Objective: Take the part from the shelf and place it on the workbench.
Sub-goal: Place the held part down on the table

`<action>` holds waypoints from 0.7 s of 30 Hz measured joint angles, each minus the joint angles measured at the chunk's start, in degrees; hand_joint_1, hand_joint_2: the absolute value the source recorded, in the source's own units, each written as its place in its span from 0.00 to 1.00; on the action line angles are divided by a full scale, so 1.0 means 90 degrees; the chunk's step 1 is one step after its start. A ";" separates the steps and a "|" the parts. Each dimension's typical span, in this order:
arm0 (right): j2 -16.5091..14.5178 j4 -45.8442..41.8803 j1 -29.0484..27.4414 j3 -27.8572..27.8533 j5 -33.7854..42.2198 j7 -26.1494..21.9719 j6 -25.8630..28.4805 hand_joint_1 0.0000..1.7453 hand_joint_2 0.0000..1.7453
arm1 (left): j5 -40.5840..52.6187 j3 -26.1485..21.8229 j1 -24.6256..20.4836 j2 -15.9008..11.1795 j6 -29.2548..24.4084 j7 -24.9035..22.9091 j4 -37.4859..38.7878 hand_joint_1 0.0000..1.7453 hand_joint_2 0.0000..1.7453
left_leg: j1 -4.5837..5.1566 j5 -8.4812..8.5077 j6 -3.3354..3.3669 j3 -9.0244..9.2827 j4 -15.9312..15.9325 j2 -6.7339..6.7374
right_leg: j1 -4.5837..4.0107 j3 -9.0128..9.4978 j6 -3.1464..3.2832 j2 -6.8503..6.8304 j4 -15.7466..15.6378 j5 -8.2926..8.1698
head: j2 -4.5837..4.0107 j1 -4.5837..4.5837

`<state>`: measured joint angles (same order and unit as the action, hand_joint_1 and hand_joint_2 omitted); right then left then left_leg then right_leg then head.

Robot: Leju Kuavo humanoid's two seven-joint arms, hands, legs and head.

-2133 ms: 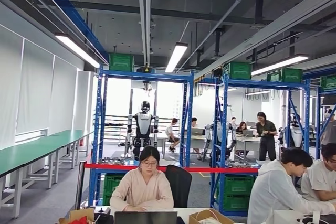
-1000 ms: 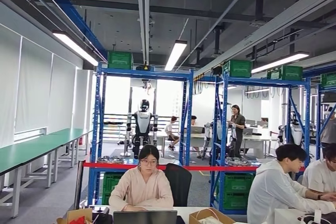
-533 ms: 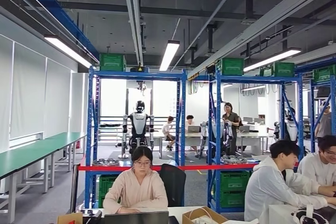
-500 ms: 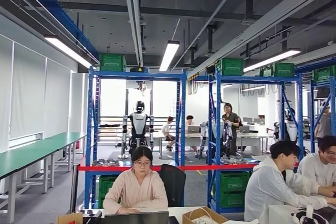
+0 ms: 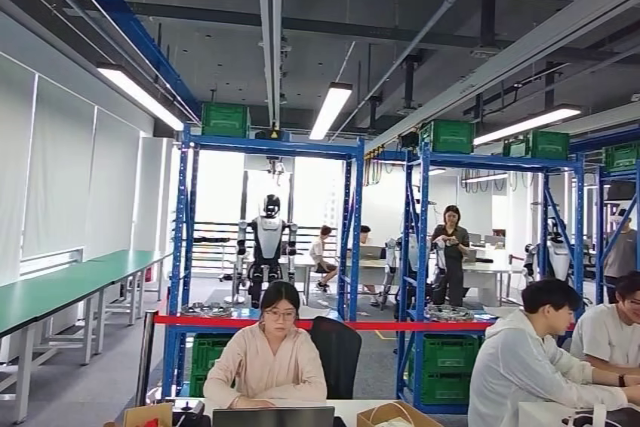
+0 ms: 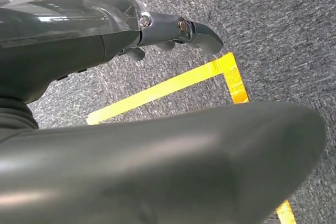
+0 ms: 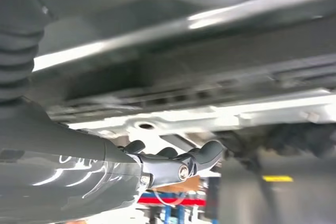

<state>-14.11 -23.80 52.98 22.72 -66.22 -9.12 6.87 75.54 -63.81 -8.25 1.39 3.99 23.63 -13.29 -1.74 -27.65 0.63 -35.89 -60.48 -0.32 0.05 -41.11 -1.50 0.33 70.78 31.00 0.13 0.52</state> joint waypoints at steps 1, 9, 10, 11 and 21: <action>-0.0011 -0.0076 0.0011 0.0001 0.0052 -0.0137 -0.0020 0.00 0.00 | -0.0001 0.0014 -0.0005 0.0001 0.0011 0.0000 0.0000 0.00 0.00 | 0.0000 -0.0002 -0.0002 0.0007 0.0002 -0.0002 | -0.0007 0.0224 0.0031 0.0001 -0.0463 -0.0200 | 0.0000 -0.0001; 0.0002 -0.1360 -0.0202 -0.0154 0.2081 -0.1832 -0.0655 0.00 0.00 | -0.0043 0.0143 -0.0019 0.0005 0.0075 0.0007 0.0000 0.00 0.00 | -0.0003 -0.0254 -0.0179 -0.0113 -0.0245 0.0003 | -0.0042 0.0686 0.0263 -0.0014 -0.1464 -0.0511 | 0.0000 -0.0002; 0.0001 -0.1747 -0.0387 -0.0289 0.2936 -0.2246 -0.0995 0.00 0.00 | -0.0051 0.0161 -0.0021 0.0006 0.0087 0.0012 0.0000 0.00 0.00 | 0.0003 -0.0447 -0.0180 -0.0252 -0.0579 0.0005 | -0.0052 0.0694 0.0277 -0.0023 -0.1475 -0.0515 | 0.0000 -0.0003; 0.0001 -0.2182 -0.0630 -0.0454 0.3874 -0.2620 -0.1411 0.00 0.00 | -0.0055 0.0181 -0.0021 0.0007 0.0098 0.0014 0.0000 0.00 0.00 | 0.0007 -0.0641 -0.0186 -0.0428 -0.0982 0.0005 | -0.0061 0.0696 0.0287 -0.0033 -0.1472 -0.0512 | 0.0000 -0.0004; -0.0194 -0.7226 -0.3181 -0.1819 0.9528 -0.3036 -0.5394 0.00 0.00 | -0.0414 0.0261 0.0078 0.0008 0.0099 -0.0050 0.0000 0.00 0.00 | 0.0005 -0.0135 -0.0147 0.0109 -0.0044 0.0000 | -0.0072 0.0634 0.0097 -0.0003 -0.1240 -0.0396 | 0.0000 0.0008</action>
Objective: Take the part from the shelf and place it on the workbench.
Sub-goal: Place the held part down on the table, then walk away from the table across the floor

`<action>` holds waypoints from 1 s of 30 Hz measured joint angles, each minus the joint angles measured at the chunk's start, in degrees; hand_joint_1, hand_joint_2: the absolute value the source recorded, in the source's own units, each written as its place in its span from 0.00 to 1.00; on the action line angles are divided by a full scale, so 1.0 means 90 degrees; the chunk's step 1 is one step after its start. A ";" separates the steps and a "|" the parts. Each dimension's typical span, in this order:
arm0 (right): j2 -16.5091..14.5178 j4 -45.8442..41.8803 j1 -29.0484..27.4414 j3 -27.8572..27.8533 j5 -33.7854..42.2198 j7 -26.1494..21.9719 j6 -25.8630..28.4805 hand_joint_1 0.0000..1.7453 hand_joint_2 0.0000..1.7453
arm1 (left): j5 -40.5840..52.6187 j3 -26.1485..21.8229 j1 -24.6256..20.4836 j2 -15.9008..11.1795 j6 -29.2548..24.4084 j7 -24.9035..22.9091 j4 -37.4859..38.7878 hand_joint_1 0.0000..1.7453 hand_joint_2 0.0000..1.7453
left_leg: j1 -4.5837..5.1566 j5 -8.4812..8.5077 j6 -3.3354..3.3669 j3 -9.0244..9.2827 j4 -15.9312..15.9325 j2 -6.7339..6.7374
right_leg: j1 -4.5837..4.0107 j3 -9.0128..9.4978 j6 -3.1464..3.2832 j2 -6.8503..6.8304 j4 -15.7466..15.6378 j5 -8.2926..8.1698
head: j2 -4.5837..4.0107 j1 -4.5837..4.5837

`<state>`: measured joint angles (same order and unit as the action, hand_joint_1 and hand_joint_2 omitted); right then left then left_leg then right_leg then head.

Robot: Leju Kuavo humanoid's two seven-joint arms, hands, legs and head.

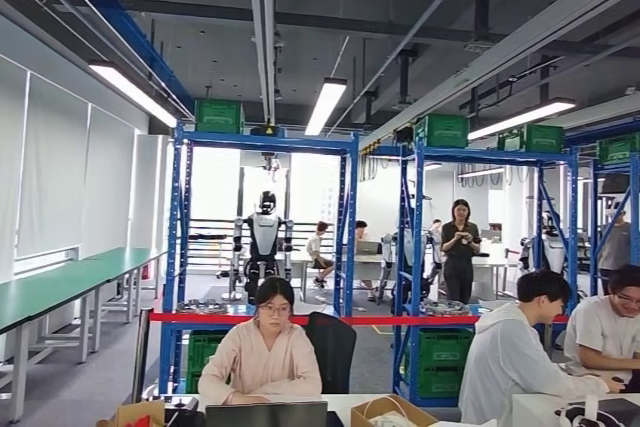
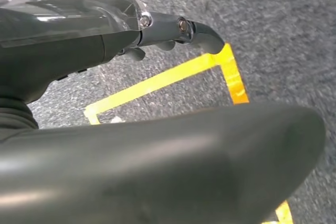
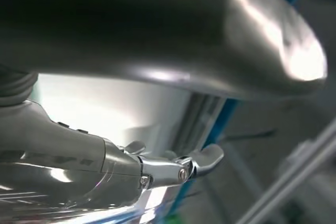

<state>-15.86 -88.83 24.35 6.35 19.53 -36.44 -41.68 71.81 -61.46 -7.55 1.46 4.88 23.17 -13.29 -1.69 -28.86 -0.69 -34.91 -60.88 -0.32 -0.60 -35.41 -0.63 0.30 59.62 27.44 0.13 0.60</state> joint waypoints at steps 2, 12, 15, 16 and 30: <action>-0.0001 -0.0705 -0.0392 -0.0102 0.0062 0.0052 -0.0184 0.00 0.00 | -0.0073 -0.0006 0.0059 -0.0006 -0.0021 0.0030 -0.0001 0.00 0.00 | -0.0003 0.0034 0.0071 -0.0002 0.0016 0.0006 | 0.0023 -0.0024 -0.0058 -0.0003 0.0116 0.0142 | 0.0000 -0.0001; 0.0149 -0.1872 -0.1875 -0.0255 -0.0717 -0.0361 -0.0513 0.00 0.00 | -0.0320 -0.0204 0.0278 -0.0046 -0.0092 0.0274 -0.0002 0.00 0.00 | 0.0096 0.0197 0.0189 -0.0138 0.0039 0.0030 | 0.0039 0.0564 -0.0025 -0.0007 0.0145 0.0562 | 0.0000 -0.0002; 0.0149 -0.2028 -0.2168 -0.0265 -0.0842 -0.0371 -0.0588 0.00 0.00 | -0.0345 -0.0265 0.0310 -0.0055 -0.0121 0.0310 -0.0002 0.00 0.00 | 0.0064 0.0306 0.0071 -0.0139 0.0099 0.0029 | -0.0036 0.0721 0.0060 -0.0005 -0.0214 0.0436 | 0.0000 -0.0001; 0.0149 -0.2053 -0.2251 -0.0270 -0.0874 -0.0371 -0.0605 0.00 0.00 | -0.0354 -0.0280 0.0318 -0.0062 -0.0126 0.0319 -0.0002 0.00 0.00 | 0.0052 0.0314 0.0036 -0.0146 0.0106 0.0031 | -0.0037 0.0707 0.0098 -0.0015 -0.0253 0.0383 | 0.0000 -0.0001; 0.0143 -0.2095 -0.3145 -0.0348 -0.1146 -0.0374 -0.0844 0.00 0.00 | -0.0353 -0.0455 0.0383 -0.0118 -0.0136 0.0355 -0.0002 0.00 0.00 | 0.0090 -0.0463 -0.0007 0.0864 0.0296 0.0014 | -0.0037 -0.0149 0.0076 -0.0078 -0.0045 -0.0245 | 0.0000 -0.0004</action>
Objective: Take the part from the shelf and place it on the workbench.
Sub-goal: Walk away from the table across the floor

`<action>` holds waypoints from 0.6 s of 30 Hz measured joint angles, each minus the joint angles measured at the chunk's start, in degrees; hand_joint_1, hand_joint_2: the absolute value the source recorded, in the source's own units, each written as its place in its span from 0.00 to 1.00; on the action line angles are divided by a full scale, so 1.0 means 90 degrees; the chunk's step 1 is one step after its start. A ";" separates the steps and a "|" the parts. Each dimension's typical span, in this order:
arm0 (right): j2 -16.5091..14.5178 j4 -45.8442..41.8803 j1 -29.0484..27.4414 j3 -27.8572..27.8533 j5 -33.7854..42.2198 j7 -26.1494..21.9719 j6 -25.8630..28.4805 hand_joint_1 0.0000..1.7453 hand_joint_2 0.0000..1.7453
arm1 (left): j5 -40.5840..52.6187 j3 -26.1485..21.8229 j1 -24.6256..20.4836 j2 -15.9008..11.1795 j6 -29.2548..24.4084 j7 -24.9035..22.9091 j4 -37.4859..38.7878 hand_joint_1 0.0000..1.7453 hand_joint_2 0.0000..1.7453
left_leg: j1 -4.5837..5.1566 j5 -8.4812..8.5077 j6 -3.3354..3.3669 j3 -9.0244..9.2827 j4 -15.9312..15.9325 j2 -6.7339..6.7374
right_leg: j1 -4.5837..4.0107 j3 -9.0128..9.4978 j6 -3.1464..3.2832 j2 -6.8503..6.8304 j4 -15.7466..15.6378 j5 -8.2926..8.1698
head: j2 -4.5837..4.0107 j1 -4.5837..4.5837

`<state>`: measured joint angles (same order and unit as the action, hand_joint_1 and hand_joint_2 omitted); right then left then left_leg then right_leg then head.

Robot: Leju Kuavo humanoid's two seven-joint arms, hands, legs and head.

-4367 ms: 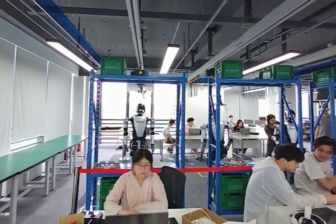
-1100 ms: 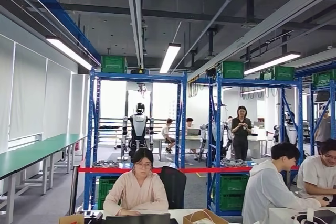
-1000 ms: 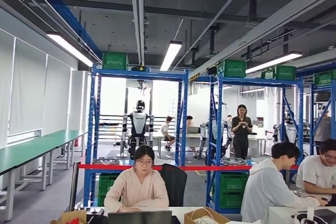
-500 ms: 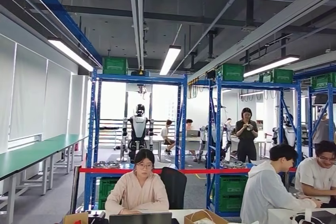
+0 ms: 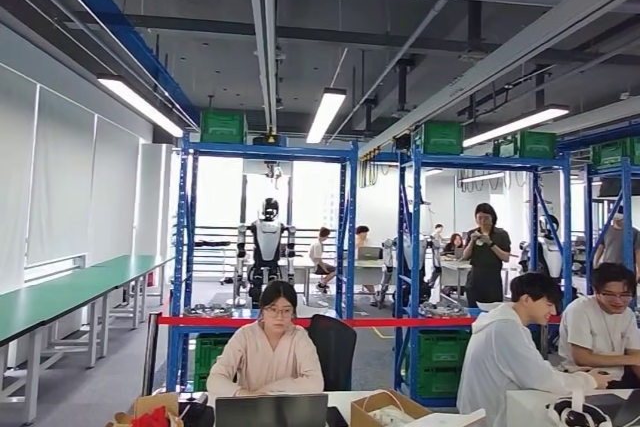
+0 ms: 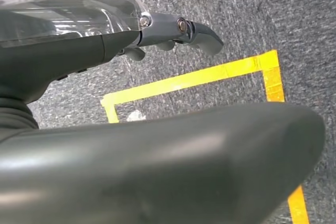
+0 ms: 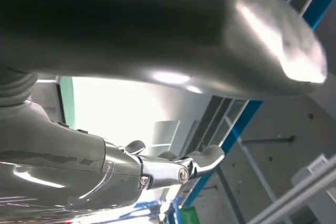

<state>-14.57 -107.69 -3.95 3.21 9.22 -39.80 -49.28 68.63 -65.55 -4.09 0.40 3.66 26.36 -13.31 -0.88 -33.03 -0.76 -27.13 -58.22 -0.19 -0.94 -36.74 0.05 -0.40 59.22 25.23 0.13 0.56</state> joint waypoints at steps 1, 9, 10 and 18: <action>-0.0001 0.0001 -0.0032 0.0004 -0.0027 0.0000 0.0003 0.00 0.00 | 0.0002 -0.0008 0.0010 0.0001 0.0001 0.0003 0.0000 0.00 0.00 | 0.0005 0.0029 0.0053 -0.0029 -0.0010 0.0004 | 0.0006 -0.0013 -0.0032 0.0006 0.0002 -0.0037 | 0.0000 0.0001; 0.0031 0.0060 -0.0164 0.0118 -0.0167 0.0000 0.0186 0.00 0.00 | 0.0033 -0.0070 0.0018 -0.0010 0.0004 0.0006 0.0000 0.00 0.00 | 0.0061 0.0505 0.0322 -0.0584 -0.0011 0.0080 | 0.0102 -0.0240 -0.0218 0.0026 0.1706 0.1197 | 0.0000 0.0003; 0.0041 0.0073 -0.0171 0.0142 -0.0180 0.0000 0.0212 0.00 0.00 | 0.0033 -0.0083 0.0020 -0.0010 0.0004 0.0002 0.0000 0.00 0.00 | 0.0078 0.0566 0.0323 -0.0663 -0.0013 0.0081 | 0.0097 -0.0033 -0.0191 0.0029 0.1548 0.1041 | 0.0000 0.0003; 0.0098 0.0228 -0.0254 0.0417 -0.0219 0.0001 0.0611 0.00 0.00 | 0.0035 -0.0167 0.0062 0.0002 0.0004 -0.0065 0.0000 0.00 0.00 | 0.0040 0.0829 0.0127 -0.0961 -0.0022 0.0065 | -0.0077 0.1362 0.0135 0.0033 -0.0674 0.0642 | 0.0004 -0.0002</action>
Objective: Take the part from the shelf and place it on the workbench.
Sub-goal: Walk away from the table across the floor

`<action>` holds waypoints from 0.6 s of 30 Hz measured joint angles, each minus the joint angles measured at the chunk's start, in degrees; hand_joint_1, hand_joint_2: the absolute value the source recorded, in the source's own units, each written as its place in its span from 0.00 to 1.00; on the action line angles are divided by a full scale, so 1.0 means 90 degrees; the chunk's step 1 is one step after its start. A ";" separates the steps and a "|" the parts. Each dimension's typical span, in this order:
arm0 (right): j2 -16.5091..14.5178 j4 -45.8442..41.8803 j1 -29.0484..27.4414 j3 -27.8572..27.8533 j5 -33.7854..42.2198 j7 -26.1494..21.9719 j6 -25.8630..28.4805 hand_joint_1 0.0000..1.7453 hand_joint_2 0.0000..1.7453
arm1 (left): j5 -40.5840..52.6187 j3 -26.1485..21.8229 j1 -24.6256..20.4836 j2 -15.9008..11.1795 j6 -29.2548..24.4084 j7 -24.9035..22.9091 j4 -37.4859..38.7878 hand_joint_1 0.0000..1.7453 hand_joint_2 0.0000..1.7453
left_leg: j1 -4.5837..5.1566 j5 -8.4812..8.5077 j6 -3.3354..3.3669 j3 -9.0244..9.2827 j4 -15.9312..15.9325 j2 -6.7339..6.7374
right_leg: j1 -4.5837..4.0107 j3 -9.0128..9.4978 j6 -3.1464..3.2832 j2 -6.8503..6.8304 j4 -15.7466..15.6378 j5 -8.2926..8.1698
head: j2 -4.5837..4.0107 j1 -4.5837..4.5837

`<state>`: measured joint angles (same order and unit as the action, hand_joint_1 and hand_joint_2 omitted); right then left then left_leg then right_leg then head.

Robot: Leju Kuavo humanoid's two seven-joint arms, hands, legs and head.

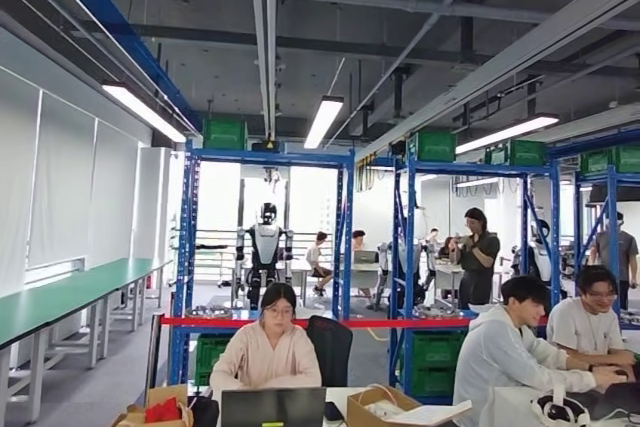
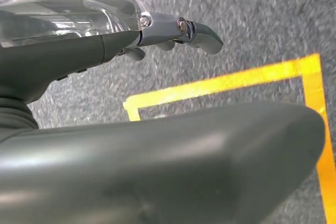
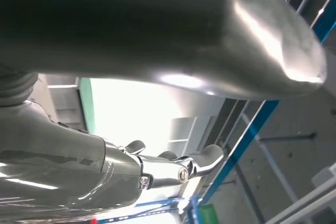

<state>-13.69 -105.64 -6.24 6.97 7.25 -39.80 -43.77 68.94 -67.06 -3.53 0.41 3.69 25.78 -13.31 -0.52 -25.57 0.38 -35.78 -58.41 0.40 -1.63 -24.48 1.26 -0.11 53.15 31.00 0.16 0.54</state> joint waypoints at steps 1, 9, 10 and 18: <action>0.0016 0.0066 -0.0011 0.0029 0.0032 0.0000 0.0064 0.00 0.00 | 0.0002 -0.0019 0.0014 0.0003 -0.0003 -0.0002 0.0000 0.00 0.00 | 0.0000 -0.0204 -0.0021 -0.0073 -0.0145 -0.0010 | 0.0015 -0.0054 0.0042 -0.0011 -0.0054 -0.0077 | -0.0002 -0.0002; 0.0245 0.0819 -0.0182 0.0163 0.0245 0.0005 0.0445 0.00 0.00 | -0.0040 -0.0206 0.0070 0.0007 -0.0018 -0.0013 0.0000 0.00 0.00 | -0.0104 -0.0653 -0.0222 0.0354 -0.0981 -0.0020 | 0.0070 -0.0986 -0.0009 -0.0064 0.0437 -0.0399 | -0.0003 -0.0007; 0.0271 0.0917 -0.0206 0.0169 0.0268 0.0008 0.0487 0.00 0.00 | -0.0055 -0.0228 0.0071 0.0012 -0.0021 -0.0012 0.0000 0.00 0.00 | -0.0114 -0.0686 -0.0227 0.0618 -0.0589 -0.0027 | 0.0070 -0.1101 -0.0037 -0.0060 0.0547 -0.0412 | -0.0003 -0.0005; 0.0526 0.1821 -0.0356 0.0175 0.0691 0.0162 0.0818 0.00 0.00 | -0.0097 -0.0433 0.0120 0.0041 -0.0052 -0.0006 0.0000 0.00 0.00 | -0.0063 -0.0575 0.0157 0.0574 -0.0051 0.0009 | 0.0136 -0.1495 -0.0336 -0.0022 0.1446 0.0341 | -0.0002 -0.0005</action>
<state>-8.96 -89.25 -9.44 8.55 13.46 -38.34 -36.41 68.07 -70.96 -2.45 0.79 3.22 25.73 -13.31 -1.09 -30.74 1.80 -30.61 -58.87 0.48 -0.41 -37.94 -1.76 -0.30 66.17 34.08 0.14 0.50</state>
